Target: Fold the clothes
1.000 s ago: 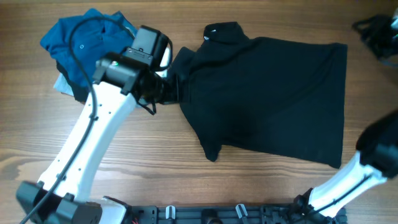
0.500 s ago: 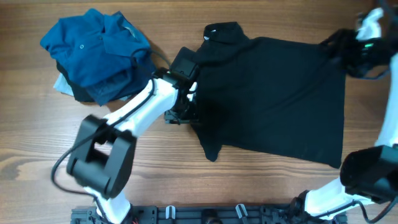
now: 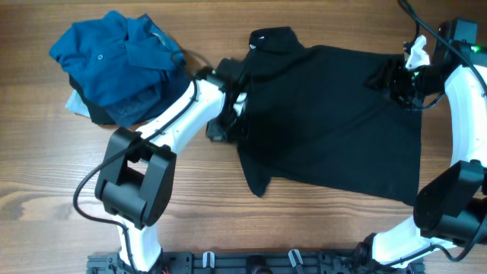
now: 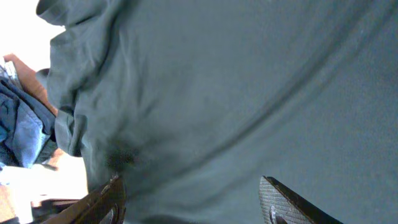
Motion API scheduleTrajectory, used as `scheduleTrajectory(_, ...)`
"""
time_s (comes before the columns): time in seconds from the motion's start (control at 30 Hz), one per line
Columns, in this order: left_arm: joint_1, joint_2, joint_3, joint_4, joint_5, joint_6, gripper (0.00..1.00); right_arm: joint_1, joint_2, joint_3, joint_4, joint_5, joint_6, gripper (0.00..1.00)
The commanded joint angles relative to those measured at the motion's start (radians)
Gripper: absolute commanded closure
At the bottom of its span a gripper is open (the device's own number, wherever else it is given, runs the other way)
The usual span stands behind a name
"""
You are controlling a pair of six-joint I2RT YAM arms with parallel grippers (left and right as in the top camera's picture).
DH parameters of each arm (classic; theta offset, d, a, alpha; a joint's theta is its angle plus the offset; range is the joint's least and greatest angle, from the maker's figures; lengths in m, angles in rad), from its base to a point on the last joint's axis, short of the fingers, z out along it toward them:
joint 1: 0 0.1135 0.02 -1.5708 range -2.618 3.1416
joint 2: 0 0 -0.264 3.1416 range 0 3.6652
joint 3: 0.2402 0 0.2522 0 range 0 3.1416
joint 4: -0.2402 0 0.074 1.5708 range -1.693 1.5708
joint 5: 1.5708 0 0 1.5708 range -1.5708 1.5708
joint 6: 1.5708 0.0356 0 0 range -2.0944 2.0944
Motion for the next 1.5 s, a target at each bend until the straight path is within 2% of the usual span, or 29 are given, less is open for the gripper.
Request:
scheduleTrajectory(0.0,0.003,-0.001,0.142,0.059,0.002,0.036,0.96,0.000,0.014,0.000,0.014,0.013,0.005,0.31)
scheduleTrajectory(0.17,-0.010,0.050,0.142,0.185,-0.022,0.035,0.96,0.000,0.014,-0.001,0.017,0.013,0.005,0.31)
scheduleTrajectory(0.2,-0.011,0.066,0.142,0.198,-0.022,0.035,0.95,0.000,0.014,0.000,0.017,0.013,0.005,0.31)
scheduleTrajectory(0.27,-0.015,0.102,0.142,0.224,-0.022,0.035,0.85,0.000,0.014,0.000,0.017,0.013,0.005,0.31)
scheduleTrajectory(0.3,-0.016,0.118,0.142,0.238,-0.021,0.029,0.74,0.000,0.014,0.000,0.017,0.013,0.005,0.31)
scheduleTrajectory(0.33,-0.018,0.127,0.142,0.246,-0.018,0.027,0.50,0.000,0.014,-0.001,0.017,0.013,0.005,0.31)
scheduleTrajectory(0.4,-0.019,0.132,0.142,0.234,-0.018,0.029,0.35,0.000,0.014,-0.001,0.017,0.013,0.005,0.31)
scheduleTrajectory(0.47,-0.015,0.121,0.145,0.176,-0.018,0.029,0.34,0.000,0.014,0.000,0.016,0.013,0.005,0.31)
scheduleTrajectory(0.63,-0.007,0.076,0.150,-0.082,0.002,0.028,0.33,0.000,0.014,-0.001,0.026,0.013,0.005,0.31)
scheduleTrajectory(0.77,-0.059,0.079,0.072,-0.009,0.001,0.035,0.31,0.000,0.014,0.000,0.042,0.012,0.031,0.31)
scheduleTrajectory(0.83,-0.085,0.079,0.004,0.075,-0.003,0.035,0.33,0.000,0.014,0.000,0.041,0.013,0.031,0.31)
scheduleTrajectory(0.87,-0.092,0.079,-0.016,0.095,-0.002,0.035,0.38,0.000,0.014,0.000,0.042,0.012,0.031,0.31)
scheduleTrajectory(0.97,-0.115,0.079,-0.046,0.115,0.040,0.032,0.62,0.000,0.014,0.000,0.043,0.013,0.031,0.31)
scheduleTrajectory(1.03,-0.125,0.078,-0.047,0.101,0.053,0.031,0.95,0.000,0.014,0.000,0.043,0.013,0.031,0.31)
scheduleTrajectory(1.17,-0.122,0.057,0.016,-0.073,0.062,0.031,0.96,0.000,0.014,0.000,0.043,0.013,0.031,0.31)
scheduleTrajectory(1.23,-0.115,0.043,0.124,-0.205,0.062,0.023,0.96,0.000,0.014,0.000,0.047,0.013,0.031,0.31)
scheduleTrajectory(1.3,-0.118,0.040,0.218,-0.248,0.062,0.019,0.96,0.000,0.014,0.000,0.047,0.013,0.031,0.31)
scheduleTrajectory(1.37,-0.132,0.040,0.296,-0.220,0.062,0.005,0.96,0.000,0.014,0.000,0.047,0.013,0.031,0.31)
scheduleTrajectory(1.47,-0.163,0.048,0.310,-0.068,0.052,0.006,0.96,0.000,0.014,0.000,0.047,0.013,0.031,0.31)
